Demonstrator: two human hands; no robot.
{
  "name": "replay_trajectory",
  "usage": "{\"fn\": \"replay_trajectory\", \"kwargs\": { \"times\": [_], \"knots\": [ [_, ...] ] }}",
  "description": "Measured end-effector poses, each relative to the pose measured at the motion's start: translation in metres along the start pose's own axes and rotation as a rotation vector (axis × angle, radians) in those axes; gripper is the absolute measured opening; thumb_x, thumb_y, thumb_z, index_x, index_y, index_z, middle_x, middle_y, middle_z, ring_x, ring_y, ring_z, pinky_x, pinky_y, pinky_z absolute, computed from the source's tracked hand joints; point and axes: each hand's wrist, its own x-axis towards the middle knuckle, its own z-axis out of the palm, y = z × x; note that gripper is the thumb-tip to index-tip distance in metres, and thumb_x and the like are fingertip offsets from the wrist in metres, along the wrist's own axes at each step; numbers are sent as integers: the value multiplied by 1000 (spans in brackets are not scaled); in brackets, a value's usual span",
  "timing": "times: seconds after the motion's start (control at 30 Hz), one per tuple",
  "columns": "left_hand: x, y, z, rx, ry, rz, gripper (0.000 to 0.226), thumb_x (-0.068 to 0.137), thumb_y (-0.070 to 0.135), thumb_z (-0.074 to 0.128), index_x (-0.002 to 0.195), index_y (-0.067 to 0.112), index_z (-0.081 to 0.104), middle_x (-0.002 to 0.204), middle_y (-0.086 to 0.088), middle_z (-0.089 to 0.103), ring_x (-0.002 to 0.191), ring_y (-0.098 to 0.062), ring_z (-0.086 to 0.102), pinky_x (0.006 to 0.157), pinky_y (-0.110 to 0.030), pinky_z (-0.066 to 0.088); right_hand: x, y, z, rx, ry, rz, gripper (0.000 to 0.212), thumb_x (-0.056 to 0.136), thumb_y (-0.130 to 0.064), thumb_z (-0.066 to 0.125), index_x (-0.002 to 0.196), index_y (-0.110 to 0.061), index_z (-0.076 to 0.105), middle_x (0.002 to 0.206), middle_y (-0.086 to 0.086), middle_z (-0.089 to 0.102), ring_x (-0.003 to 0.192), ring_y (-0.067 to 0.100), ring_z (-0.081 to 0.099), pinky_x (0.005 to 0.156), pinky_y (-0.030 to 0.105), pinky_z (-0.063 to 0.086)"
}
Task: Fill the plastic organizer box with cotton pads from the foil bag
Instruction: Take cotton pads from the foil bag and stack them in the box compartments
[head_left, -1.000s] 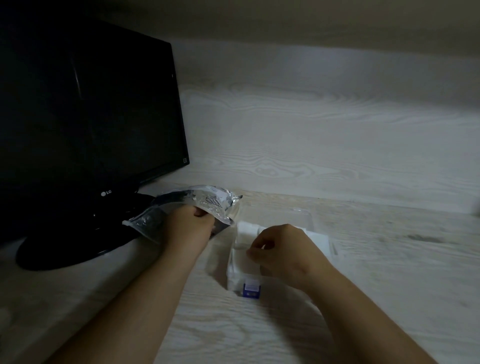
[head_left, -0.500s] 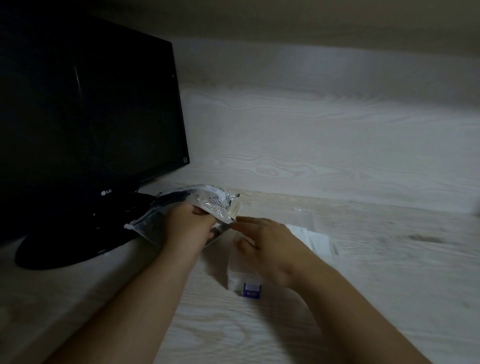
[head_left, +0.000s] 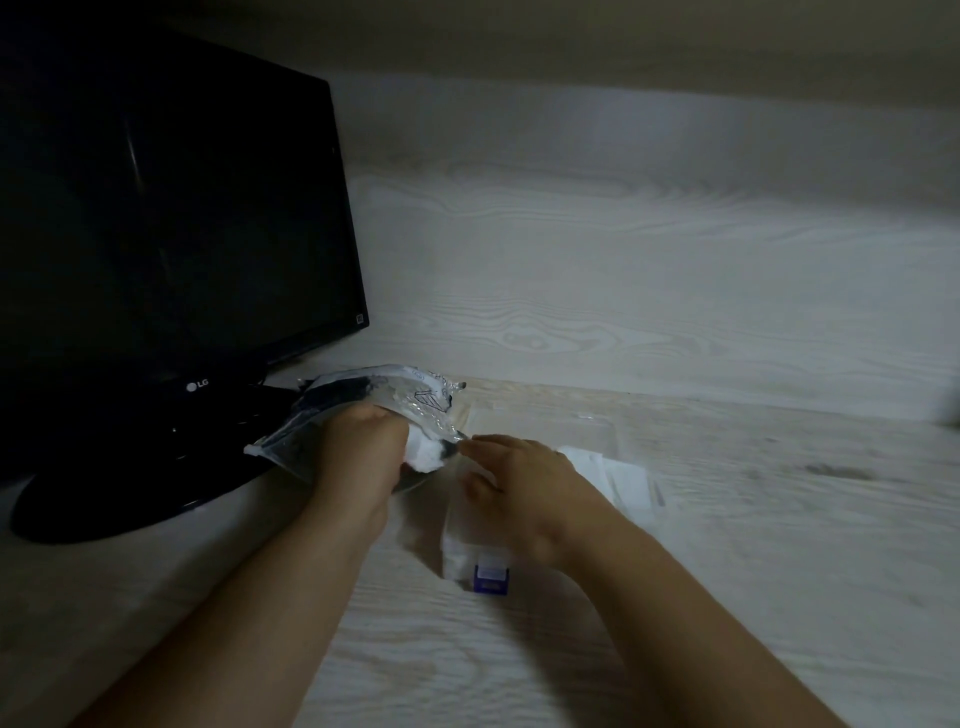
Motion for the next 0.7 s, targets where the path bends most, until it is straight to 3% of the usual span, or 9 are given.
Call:
{"fn": "replay_trajectory", "kwargs": {
  "times": [0.1, 0.17, 0.27, 0.33, 0.47, 0.53, 0.6, 0.7],
  "knots": [
    [2, 6, 0, 17, -21, -104, 28, 90, -5, 47, 68, 14, 47, 70, -7, 48, 60, -20, 45, 53, -22, 36, -1, 0, -1, 13, -8, -7, 43, 98, -32, 43, 141, -32, 47, 145, -4, 47, 128, 26, 47, 107, 41, 37],
    [4, 10, 0, -19, -26, -195, 29, 93, -3, 41, 66, 10, 43, 70, -11, 45, 61, -22, 47, 46, -21, 37, -2, 0, -3, 87, 16, 15, 40, 98, -27, 44, 137, -32, 52, 141, -4, 50, 125, 24, 50, 104, 38, 40],
    [-4, 14, 0, -171, -62, -228, 32, 88, -4, 34, 60, 10, 35, 60, -8, 35, 30, -12, 35, 34, -8, 22, -4, 3, -10, 383, 146, 153, 35, 95, -14, 46, 121, -27, 66, 127, -4, 61, 110, 16, 61, 83, 20, 49],
    [-11, 14, -2, -231, -108, -237, 32, 85, -7, 30, 57, 10, 30, 58, -7, 32, 24, -9, 30, 34, -6, 17, -5, 6, -13, 511, 204, 223, 29, 93, -13, 50, 110, -25, 70, 110, -6, 68, 98, 11, 64, 72, 13, 45],
    [-21, 17, -2, -259, -290, -234, 22, 59, -8, 29, 60, 13, 23, 61, -3, 26, 28, -9, 27, 34, -8, 14, -11, 7, -19, 726, 187, 302, 18, 95, -20, 55, 93, -17, 72, 87, -1, 73, 78, 14, 67, 70, 26, 51],
    [-21, 15, 0, -218, -310, -204, 25, 61, -9, 27, 62, 16, 24, 62, -3, 23, 30, -10, 26, 36, -8, 14, -14, 8, -24, 743, 177, 306, 19, 95, -25, 55, 91, -15, 71, 83, 0, 74, 72, 13, 68, 68, 29, 52],
    [-20, 14, 0, -196, -307, -151, 28, 67, -11, 25, 61, 17, 23, 63, -3, 21, 34, -11, 25, 39, -8, 14, -17, 7, -28, 721, 168, 292, 18, 95, -25, 57, 91, -15, 70, 82, -1, 75, 64, 9, 65, 59, 22, 48],
    [-19, 13, 0, -237, -291, -87, 28, 65, -11, 26, 60, 16, 24, 62, -3, 24, 35, -10, 28, 38, -10, 14, -20, 2, -29, 841, 108, 289, 17, 96, -23, 57, 95, -10, 67, 82, 6, 75, 61, 14, 64, 52, 24, 46]
  ]
}}
